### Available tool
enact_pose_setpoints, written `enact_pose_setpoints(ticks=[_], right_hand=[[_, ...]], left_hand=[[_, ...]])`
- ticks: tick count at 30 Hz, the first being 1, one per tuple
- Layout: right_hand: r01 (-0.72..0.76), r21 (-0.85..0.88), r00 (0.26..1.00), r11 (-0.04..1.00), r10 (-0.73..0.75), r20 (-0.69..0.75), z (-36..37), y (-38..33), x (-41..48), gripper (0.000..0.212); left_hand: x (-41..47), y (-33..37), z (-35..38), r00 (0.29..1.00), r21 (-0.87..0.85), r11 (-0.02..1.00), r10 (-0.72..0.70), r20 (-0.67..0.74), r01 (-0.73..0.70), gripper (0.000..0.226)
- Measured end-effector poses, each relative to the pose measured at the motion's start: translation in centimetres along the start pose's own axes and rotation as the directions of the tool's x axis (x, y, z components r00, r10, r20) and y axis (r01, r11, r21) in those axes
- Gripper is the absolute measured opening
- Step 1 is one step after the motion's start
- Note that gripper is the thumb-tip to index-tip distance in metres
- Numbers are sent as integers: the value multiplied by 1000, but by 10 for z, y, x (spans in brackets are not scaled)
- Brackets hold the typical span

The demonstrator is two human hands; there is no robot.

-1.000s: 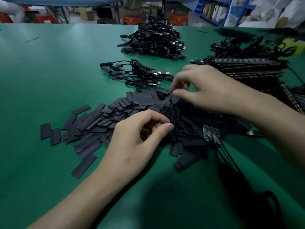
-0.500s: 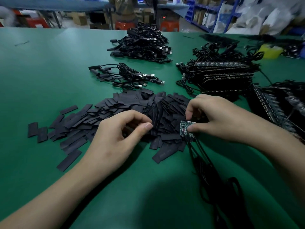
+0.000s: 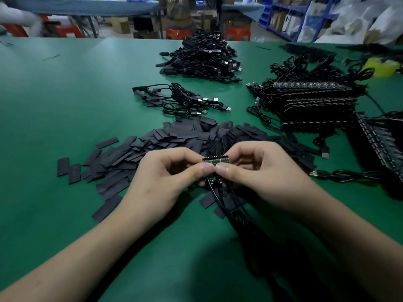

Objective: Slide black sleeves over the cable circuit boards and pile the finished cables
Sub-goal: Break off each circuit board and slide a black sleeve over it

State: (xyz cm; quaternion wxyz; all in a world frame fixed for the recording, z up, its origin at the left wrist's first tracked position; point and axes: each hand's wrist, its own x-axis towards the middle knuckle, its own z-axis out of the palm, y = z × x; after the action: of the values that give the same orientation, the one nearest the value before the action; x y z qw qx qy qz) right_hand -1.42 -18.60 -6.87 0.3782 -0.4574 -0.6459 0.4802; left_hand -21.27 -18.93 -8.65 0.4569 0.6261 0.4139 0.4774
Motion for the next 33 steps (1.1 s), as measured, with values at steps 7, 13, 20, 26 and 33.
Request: enact_pose_setpoints(ticks=[7,13,20,26,33], right_hand=[[55,48,998,997,-56,28,3,4,-3,8],[11,181,996,983,-27,85,5,3,-2,12],[-29,296,994,955,-4,108,2,2,-1,10],[-69,387,993,919,28,111,-1,4,-3,17],[-6,-495,1000,869,1,-10,-49,-7,1,21]], left_hand=[[-1,6,2,998,-101,993,-68,7,69,7],[-2,6,3,994,-206,972,-104,38,109,13],[-2,9,4,993,-245,962,-114,42,121,15],[0,5,-2,981,-365,912,-193,17,186,22],[-2,12,1,995,-273,959,-86,-41,71,16]])
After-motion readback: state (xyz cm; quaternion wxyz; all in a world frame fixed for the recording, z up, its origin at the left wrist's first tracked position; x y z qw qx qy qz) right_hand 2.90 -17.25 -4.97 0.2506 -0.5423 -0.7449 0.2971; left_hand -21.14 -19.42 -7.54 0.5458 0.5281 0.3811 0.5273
